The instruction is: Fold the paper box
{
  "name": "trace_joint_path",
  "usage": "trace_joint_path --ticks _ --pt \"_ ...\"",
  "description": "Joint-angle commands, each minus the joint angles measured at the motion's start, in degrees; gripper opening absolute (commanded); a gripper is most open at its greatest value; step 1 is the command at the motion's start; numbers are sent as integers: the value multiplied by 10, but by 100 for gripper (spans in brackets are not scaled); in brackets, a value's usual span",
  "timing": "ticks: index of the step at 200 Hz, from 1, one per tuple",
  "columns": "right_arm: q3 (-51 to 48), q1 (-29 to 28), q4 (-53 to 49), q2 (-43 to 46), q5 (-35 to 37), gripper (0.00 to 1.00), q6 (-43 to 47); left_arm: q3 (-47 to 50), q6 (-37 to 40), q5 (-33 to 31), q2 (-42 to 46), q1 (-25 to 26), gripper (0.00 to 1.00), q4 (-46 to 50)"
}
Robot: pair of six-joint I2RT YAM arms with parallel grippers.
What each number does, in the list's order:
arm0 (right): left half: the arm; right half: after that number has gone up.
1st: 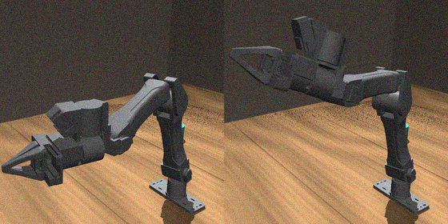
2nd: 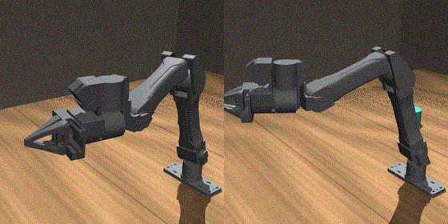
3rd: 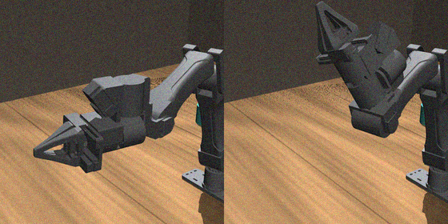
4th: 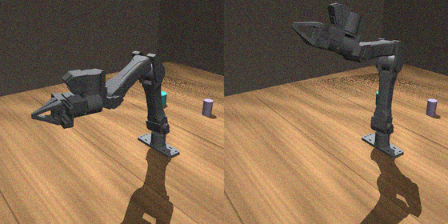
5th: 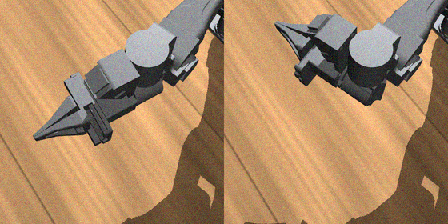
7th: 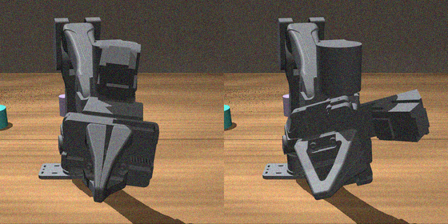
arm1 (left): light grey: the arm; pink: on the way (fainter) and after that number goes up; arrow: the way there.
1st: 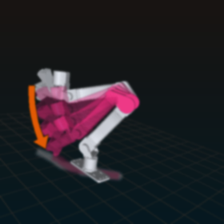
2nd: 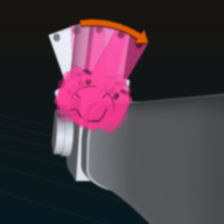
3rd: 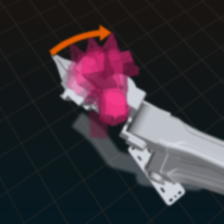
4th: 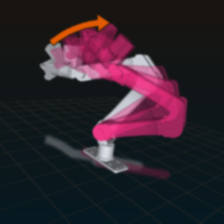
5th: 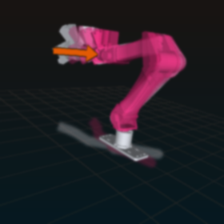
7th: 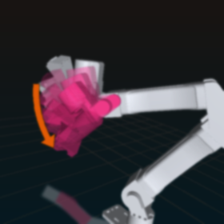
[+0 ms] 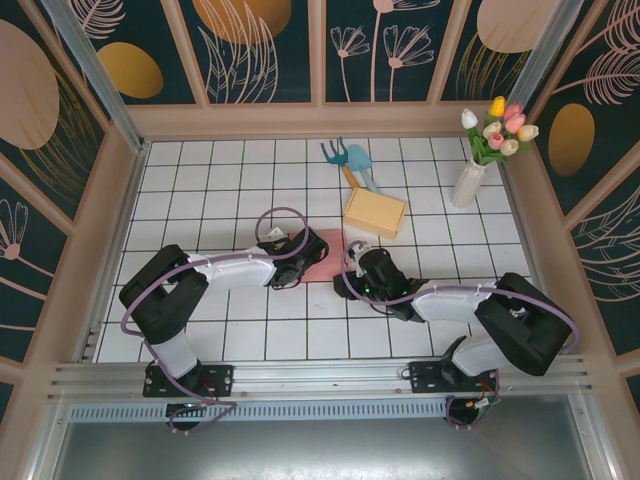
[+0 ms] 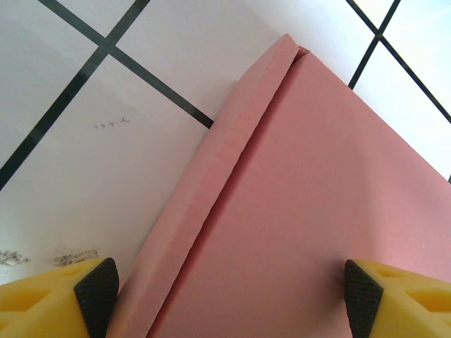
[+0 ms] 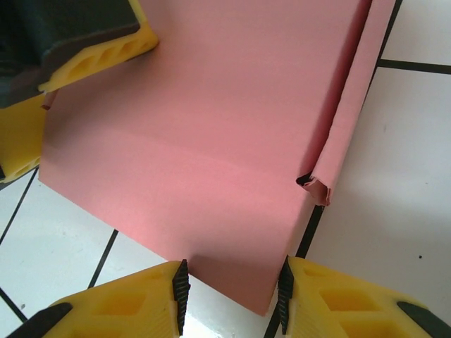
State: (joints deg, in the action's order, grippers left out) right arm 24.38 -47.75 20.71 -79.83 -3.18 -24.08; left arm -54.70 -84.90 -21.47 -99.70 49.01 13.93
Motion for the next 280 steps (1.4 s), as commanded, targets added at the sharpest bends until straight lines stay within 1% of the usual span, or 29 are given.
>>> trace_joint_path --ticks 1,31,64,118,171,225,243,258,280 --pt "28 -17 39 28 -75 41 14 18 -7 26 -34 -4 82 59" --pt "32 -17 6 28 -21 41 28 19 -8 26 -36 -4 82 58" --pt "30 -17 9 8 -4 41 35 20 -8 27 -37 -4 82 56" --pt "23 -18 13 -5 52 42 34 21 -6 23 -37 -4 82 57" --pt "22 -19 0 -3 74 44 29 21 -7 26 -40 -4 82 56" --pt "30 -19 -6 -4 74 46 25 19 -4 24 -38 -5 81 59" --pt "32 -20 -13 -2 75 47 20 19 -4 24 -37 -5 81 60" --pt "32 -20 -15 3 75 50 18 18 -4 22 -37 -5 81 60" --pt "38 -22 -28 6 80 50 10 18 -4 23 -38 -5 81 60"
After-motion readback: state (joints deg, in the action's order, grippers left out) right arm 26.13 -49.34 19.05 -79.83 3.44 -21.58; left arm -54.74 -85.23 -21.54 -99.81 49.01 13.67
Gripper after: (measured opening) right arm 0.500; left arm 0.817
